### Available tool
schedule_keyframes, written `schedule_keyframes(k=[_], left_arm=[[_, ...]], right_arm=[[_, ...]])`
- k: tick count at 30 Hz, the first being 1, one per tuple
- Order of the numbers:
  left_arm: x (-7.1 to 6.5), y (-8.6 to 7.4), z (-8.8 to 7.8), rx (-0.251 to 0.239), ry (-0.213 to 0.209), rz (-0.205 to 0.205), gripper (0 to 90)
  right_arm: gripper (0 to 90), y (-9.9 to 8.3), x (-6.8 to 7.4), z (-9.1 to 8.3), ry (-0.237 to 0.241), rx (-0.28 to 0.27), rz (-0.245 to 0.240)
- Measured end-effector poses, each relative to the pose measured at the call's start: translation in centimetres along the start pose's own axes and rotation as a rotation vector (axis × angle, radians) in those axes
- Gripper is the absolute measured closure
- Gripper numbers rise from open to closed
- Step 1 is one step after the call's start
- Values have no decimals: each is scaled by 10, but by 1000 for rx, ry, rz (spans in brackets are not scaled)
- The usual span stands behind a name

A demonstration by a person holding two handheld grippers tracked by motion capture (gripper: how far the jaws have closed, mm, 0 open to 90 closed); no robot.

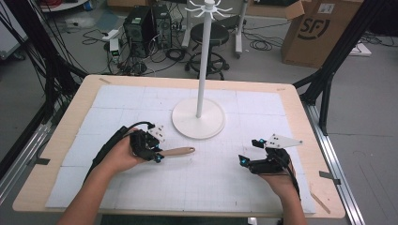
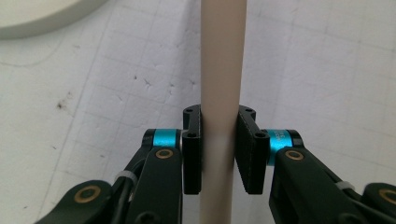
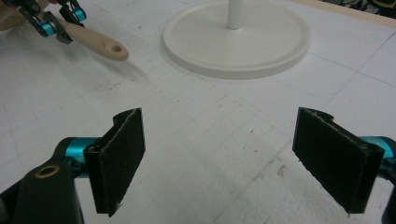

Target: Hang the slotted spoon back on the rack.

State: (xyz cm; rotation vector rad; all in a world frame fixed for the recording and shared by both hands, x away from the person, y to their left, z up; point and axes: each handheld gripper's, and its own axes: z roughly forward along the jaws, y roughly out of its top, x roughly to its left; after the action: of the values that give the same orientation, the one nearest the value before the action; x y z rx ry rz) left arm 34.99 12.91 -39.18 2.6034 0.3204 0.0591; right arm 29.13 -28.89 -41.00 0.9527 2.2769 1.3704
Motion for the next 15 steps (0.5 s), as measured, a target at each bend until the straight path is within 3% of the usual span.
schedule_keyframes(k=[10, 13, 15], left_arm=[[-3, 8, -26, -43, 26, 16, 746], [-4, 7, -35, -101, 18, 6, 745], [-4, 6, -41, -114, 25, 7, 745]], right_arm=[[160, 0, 1, 0, 2, 1, -1], [160, 0, 1, 0, 7, -3, -1], [159, 0, 1, 0, 13, -6, 0]])
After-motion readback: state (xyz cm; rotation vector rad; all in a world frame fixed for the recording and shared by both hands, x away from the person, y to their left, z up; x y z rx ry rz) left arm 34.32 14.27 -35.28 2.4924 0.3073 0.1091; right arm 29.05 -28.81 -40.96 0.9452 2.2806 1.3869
